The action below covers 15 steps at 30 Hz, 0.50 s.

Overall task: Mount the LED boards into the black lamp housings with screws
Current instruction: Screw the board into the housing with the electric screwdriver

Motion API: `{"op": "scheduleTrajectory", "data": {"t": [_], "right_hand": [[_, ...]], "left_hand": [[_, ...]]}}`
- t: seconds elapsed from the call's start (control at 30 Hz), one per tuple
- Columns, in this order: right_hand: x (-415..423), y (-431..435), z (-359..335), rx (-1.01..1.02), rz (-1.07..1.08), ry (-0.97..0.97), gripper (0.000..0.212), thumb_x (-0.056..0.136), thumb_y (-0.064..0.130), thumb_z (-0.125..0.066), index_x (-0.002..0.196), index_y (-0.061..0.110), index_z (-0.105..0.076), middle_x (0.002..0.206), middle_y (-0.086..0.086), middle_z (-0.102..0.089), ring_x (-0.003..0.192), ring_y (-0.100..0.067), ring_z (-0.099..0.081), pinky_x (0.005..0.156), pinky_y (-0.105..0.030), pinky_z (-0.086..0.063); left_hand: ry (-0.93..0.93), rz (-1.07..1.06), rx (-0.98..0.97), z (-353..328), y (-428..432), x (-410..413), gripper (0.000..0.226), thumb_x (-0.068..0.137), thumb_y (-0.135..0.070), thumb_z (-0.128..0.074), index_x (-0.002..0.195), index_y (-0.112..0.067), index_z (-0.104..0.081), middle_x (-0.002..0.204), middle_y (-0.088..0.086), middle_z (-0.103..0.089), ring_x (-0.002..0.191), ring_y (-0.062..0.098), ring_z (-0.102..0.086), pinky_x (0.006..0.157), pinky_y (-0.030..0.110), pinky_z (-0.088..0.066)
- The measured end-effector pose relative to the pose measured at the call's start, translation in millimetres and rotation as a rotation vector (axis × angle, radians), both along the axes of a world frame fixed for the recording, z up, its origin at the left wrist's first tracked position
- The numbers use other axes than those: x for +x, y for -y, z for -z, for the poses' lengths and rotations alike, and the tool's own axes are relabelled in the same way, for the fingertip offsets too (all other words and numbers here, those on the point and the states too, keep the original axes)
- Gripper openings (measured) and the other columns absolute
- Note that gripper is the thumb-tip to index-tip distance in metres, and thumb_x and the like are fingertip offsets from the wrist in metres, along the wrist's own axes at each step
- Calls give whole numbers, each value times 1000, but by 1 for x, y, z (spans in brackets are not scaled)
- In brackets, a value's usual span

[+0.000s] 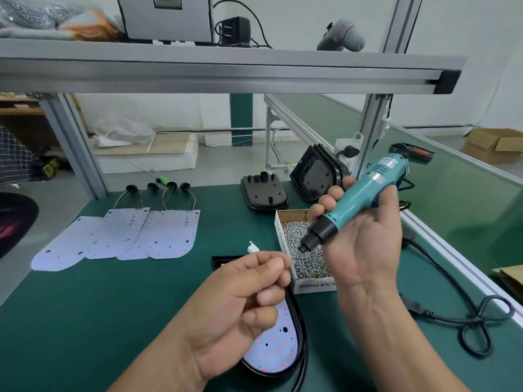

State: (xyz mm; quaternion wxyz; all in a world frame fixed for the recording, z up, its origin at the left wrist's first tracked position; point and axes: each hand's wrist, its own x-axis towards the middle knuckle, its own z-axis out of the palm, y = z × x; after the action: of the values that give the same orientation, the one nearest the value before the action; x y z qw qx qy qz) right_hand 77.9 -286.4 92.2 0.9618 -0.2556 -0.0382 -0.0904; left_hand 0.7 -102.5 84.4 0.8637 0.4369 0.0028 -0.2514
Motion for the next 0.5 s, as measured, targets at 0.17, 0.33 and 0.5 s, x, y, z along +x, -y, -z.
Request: {"op": "scheduleTrajectory", "data": {"t": [0.17,0.33,0.5], "right_hand": [[-3,3,-5,45,7,94,43,105,55,-52,105,12,-58,89,-9,-54,73,-24,-53,73,-38,-50],[-11,4,-9,66,7,170,47,103,60,-53,101,13,-58,88,-8,-49,71,-22,-47,70,-35,-46],[-15,2,-12,47,-29,203,64,102,73,-39,106,12,-57,87,-8,-50,71,-23,-47,69,-37,-45]], "left_hand": [[-13,-69,11,1,2,0,20,77,-5,-77,95,-9,-85,88,10,-68,55,6,-42,39,15,-28],[-18,-105,33,4,2,1,21,71,-5,-79,91,-11,-85,92,14,-73,52,6,-43,38,15,-29],[-5,-107,52,7,4,2,18,76,-3,-77,90,-10,-85,97,18,-75,50,6,-43,37,15,-31]]}}
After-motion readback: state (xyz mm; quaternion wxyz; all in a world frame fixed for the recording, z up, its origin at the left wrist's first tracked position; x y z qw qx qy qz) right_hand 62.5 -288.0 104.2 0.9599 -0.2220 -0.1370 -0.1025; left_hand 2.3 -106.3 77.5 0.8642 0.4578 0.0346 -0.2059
